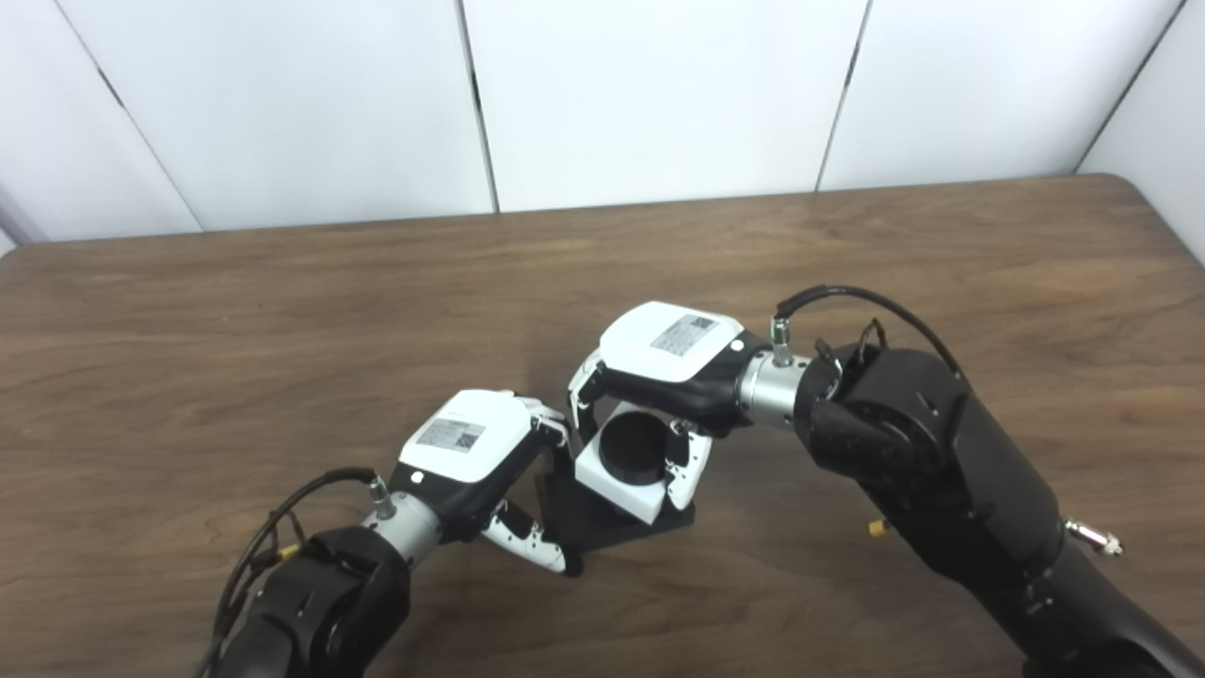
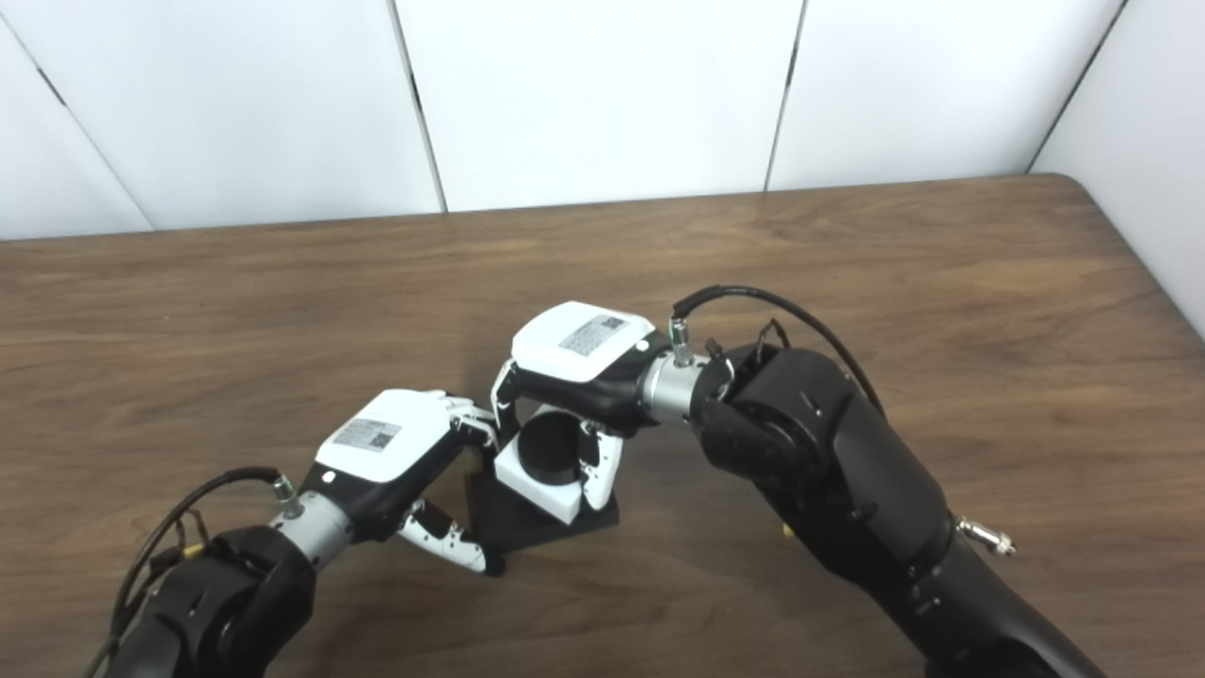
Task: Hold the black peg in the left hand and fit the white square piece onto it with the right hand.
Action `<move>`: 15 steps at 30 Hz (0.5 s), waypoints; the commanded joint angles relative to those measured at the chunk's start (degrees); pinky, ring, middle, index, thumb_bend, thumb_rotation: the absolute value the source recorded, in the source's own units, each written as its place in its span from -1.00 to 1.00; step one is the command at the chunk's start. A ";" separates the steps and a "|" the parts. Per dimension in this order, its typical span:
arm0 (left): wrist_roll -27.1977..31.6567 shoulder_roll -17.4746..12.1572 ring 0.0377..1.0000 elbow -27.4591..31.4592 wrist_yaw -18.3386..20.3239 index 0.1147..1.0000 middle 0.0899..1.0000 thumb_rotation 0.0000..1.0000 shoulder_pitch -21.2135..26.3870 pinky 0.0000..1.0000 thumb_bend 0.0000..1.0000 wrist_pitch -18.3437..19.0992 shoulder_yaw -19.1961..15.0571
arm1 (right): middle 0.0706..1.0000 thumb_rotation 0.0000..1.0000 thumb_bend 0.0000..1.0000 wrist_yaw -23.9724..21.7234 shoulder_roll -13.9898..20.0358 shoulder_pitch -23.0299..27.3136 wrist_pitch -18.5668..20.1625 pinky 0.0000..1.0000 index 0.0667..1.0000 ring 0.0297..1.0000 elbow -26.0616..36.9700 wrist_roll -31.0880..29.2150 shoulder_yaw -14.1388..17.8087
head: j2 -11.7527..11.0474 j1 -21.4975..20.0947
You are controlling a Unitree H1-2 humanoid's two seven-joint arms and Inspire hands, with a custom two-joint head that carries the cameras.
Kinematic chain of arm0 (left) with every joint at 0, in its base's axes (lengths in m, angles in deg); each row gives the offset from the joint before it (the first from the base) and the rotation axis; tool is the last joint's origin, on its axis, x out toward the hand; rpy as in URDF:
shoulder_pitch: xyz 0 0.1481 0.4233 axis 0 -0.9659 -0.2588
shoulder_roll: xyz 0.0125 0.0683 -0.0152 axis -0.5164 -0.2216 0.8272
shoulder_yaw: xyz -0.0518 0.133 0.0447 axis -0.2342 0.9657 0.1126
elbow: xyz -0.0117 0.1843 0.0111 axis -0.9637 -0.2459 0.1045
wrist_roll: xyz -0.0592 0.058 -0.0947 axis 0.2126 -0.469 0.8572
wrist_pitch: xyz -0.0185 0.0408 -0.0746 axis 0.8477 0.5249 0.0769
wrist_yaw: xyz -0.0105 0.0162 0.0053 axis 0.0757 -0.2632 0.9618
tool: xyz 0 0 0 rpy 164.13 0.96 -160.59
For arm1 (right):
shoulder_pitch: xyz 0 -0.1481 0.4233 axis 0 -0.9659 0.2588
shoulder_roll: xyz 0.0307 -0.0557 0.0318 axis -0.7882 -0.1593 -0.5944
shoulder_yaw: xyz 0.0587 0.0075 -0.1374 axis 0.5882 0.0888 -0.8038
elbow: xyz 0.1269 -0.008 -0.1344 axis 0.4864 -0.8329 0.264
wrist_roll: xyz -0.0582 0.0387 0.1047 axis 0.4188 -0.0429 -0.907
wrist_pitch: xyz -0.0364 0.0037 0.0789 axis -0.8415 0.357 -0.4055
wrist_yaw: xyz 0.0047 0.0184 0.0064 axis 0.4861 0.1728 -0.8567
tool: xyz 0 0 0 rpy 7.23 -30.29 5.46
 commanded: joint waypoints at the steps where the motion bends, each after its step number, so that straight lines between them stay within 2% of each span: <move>1: -0.40 -0.37 0.72 0.11 0.01 -0.15 0.58 -0.89 0.70 0.81 0.01 -0.75 0.24 | 0.54 -0.74 0.04 2.34 0.46 2.04 -1.01 0.68 -0.10 0.66 -0.21 0.12 1.39 | 0.02 -0.08; 4: -0.13 -0.29 0.73 0.54 0.75 -0.15 0.59 -0.88 0.81 0.81 0.01 -0.20 0.07 | 0.53 -0.73 0.05 2.32 0.41 2.07 -1.31 0.67 -0.09 0.65 -0.05 0.05 1.51 | 0.01 -0.21; 5: -0.06 -0.28 0.73 0.54 0.79 -0.15 0.59 -0.88 0.81 0.81 0.01 -0.15 0.03 | 0.53 -0.66 0.41 1.95 0.37 2.21 -1.15 0.67 0.06 0.65 0.16 0.03 1.54 | 0.01 -0.21; 6: 0.03 -0.28 0.73 0.51 0.73 -0.15 0.59 -0.88 0.78 0.80 0.01 -0.17 -0.01 | 0.53 -0.55 0.68 1.53 0.33 2.36 -0.92 0.68 0.19 0.65 0.41 0.05 1.56 | 0.01 -0.21; 8: 0.07 -0.30 0.73 0.39 0.45 -0.15 0.58 -0.88 0.68 0.80 0.01 -0.34 -0.03 | 0.55 -0.40 0.90 0.62 0.48 2.85 -0.75 0.70 0.31 0.66 0.93 0.33 1.45 | 0.01 -0.21; 11: -0.08 -0.33 0.73 0.30 0.42 -0.15 0.58 -0.88 0.63 0.80 0.01 -0.43 0.07 | 0.60 -0.15 0.99 -0.81 0.75 3.64 -0.37 0.74 0.44 0.70 1.78 0.78 1.47 | -0.02 -0.30; 15: -0.15 -0.35 0.73 0.12 0.32 -0.15 0.59 -0.89 0.57 0.81 0.01 -0.39 0.04 | 0.68 0.04 1.00 -3.99 0.58 5.13 1.75 0.81 0.53 0.77 3.62 0.37 2.29 | 0.04 -0.32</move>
